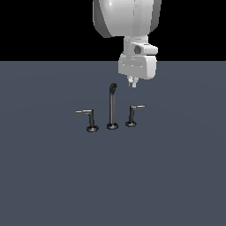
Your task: Turn on the faucet by rotating a designated handle.
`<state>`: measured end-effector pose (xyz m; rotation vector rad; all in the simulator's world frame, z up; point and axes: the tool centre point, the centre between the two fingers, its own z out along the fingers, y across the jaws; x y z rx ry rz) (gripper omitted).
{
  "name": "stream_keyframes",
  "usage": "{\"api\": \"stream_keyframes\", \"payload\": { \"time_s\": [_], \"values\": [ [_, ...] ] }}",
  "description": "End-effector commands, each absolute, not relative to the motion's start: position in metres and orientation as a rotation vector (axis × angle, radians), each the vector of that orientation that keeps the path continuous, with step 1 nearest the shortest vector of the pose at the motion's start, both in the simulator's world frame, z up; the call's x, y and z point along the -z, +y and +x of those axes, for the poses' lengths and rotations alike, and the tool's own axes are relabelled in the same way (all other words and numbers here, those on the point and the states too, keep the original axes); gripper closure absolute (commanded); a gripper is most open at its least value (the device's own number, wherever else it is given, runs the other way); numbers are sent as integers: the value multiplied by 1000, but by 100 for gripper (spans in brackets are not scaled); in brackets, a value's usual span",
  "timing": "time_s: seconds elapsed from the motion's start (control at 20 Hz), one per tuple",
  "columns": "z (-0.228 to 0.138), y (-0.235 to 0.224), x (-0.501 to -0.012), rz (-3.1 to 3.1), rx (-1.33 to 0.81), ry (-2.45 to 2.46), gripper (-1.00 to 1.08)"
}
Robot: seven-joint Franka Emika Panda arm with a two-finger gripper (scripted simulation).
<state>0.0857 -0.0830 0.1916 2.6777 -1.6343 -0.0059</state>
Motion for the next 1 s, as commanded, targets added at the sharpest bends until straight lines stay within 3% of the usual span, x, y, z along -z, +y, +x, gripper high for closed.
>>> {"api": "stream_keyframes", "payload": {
  "time_s": [0.0,0.45,0.95],
  "values": [
    [94,-90,-168,2632,3,-1709,108],
    [107,-106,-112,2521,1,-1874,108],
    [109,-109,-98,2493,0,-1912,108]
  ]
}}
